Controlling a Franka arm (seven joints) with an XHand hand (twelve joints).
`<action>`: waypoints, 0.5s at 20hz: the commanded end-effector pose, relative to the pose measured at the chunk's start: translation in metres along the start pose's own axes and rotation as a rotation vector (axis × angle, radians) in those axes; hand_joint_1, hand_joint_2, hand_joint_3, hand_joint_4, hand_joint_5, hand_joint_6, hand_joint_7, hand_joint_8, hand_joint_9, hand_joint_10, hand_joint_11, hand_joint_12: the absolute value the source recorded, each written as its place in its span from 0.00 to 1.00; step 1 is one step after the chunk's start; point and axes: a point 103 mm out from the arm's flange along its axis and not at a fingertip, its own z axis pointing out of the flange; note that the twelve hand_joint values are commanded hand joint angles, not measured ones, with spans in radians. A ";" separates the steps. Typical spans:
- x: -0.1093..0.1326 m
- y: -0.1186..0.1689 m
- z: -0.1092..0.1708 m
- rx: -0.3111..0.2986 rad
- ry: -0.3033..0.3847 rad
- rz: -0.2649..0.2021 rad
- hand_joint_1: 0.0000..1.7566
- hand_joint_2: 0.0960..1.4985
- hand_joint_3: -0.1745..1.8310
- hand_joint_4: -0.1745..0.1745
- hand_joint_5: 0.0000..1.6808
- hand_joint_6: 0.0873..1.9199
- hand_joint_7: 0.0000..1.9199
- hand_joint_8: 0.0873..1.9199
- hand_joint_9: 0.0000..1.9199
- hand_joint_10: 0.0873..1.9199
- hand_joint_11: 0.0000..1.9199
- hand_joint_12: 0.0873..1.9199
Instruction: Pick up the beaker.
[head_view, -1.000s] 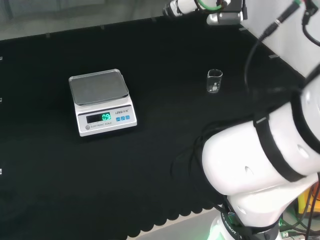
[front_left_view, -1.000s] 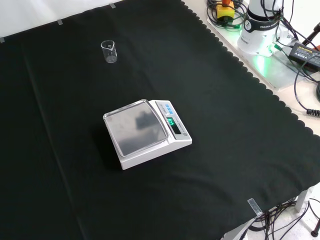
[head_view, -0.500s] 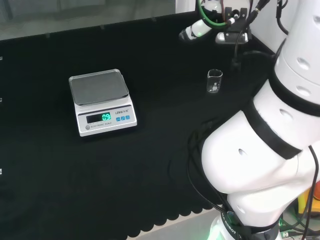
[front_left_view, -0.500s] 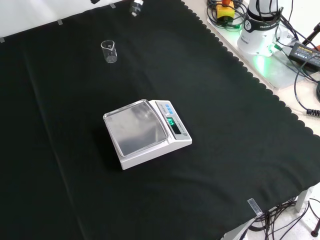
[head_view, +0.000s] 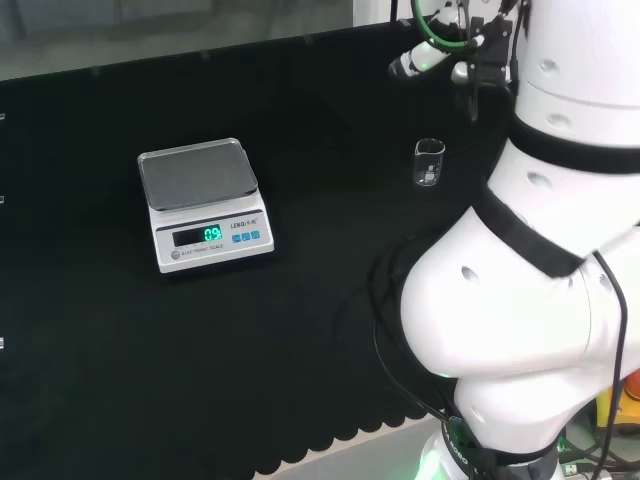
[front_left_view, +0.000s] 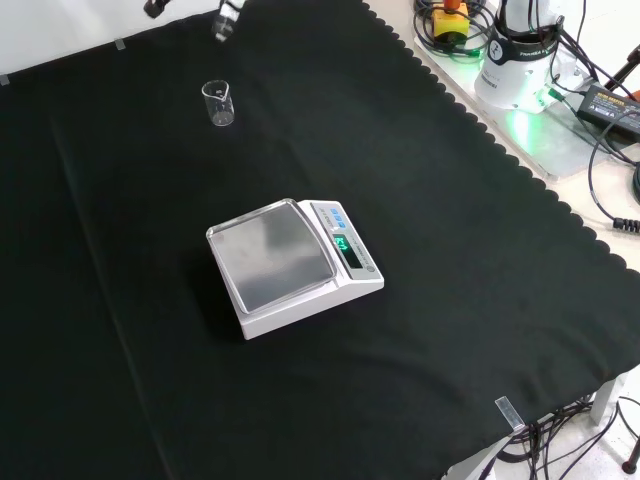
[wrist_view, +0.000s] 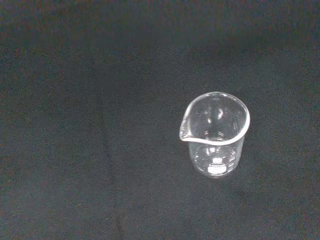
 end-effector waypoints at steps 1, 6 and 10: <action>-0.038 0.088 0.065 0.122 0.125 0.033 0.27 0.44 0.11 0.36 0.20 0.00 0.01 0.36 0.00 0.29 0.00 0.82; -0.047 0.096 0.083 0.158 0.144 0.047 0.26 0.44 0.11 0.36 0.20 0.00 0.01 0.36 0.00 0.28 0.00 0.82; -0.050 0.096 0.095 0.182 0.153 0.060 0.26 0.44 0.11 0.36 0.20 0.00 0.01 0.35 0.00 0.28 0.00 0.82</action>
